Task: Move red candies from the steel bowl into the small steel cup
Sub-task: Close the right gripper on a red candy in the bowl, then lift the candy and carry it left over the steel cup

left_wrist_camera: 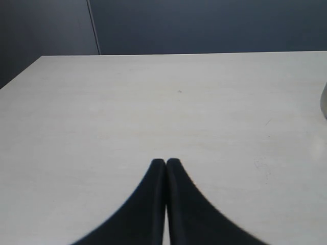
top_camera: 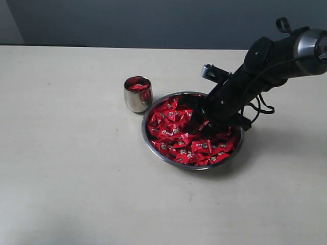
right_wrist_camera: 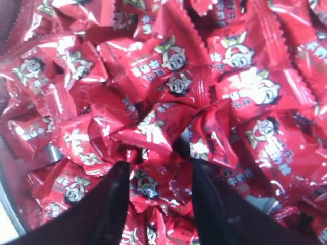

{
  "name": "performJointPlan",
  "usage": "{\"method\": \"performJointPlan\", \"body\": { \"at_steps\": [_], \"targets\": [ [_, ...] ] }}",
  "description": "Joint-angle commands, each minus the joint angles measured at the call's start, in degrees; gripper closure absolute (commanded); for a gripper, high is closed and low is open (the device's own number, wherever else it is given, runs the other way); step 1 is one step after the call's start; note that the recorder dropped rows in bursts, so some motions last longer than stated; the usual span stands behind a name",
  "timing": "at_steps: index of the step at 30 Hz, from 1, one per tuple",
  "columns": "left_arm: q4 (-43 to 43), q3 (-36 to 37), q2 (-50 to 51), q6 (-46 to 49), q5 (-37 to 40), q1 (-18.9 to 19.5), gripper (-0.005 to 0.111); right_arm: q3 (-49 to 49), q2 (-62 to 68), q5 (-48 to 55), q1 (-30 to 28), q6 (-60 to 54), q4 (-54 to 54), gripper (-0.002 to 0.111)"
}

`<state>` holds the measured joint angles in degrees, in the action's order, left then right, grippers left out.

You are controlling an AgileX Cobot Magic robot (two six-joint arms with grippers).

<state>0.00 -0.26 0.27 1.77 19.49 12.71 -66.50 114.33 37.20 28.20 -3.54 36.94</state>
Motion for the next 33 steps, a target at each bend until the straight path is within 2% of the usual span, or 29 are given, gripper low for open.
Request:
{"method": "performJointPlan", "body": {
  "at_steps": [1,10,16,19,22,24,26,33],
  "targets": [
    [-0.3,0.3,-0.3,-0.1,-0.6,-0.3,0.106,-1.2,-0.3,0.6,-0.1,-0.8,-0.6,0.069],
    [-0.3,0.3,-0.3,-0.1,-0.6,-0.3,0.106,-1.3,-0.9,1.7,0.0,-2.0,-0.5,0.069],
    [-0.3,0.3,-0.3,-0.1,-0.6,-0.3,0.106,-1.3,-0.9,0.4,4.0,-4.0,-0.6,0.069],
    [-0.3,0.3,-0.3,-0.1,-0.6,-0.3,0.106,-1.3,-0.9,0.2,3.9,-4.0,-1.3,0.080],
    [-0.3,0.3,-0.3,-0.1,-0.6,-0.3,0.106,-1.3,-0.9,0.0,3.9,-4.0,-1.8,0.098],
    [-0.3,0.3,-0.3,-0.1,-0.6,-0.3,0.106,-1.3,-0.9,0.0,3.9,-4.0,-1.9,0.104],
    [-0.3,0.3,-0.3,-0.1,-0.6,-0.3,0.106,-1.3,-0.9,0.0,3.9,-4.0,-1.9,0.109],
    [-0.3,0.3,-0.3,-0.1,-0.6,-0.3,0.106,-1.3,-2.5,-0.1,3.9,-4.0,-2.7,0.109]
  ]
}}
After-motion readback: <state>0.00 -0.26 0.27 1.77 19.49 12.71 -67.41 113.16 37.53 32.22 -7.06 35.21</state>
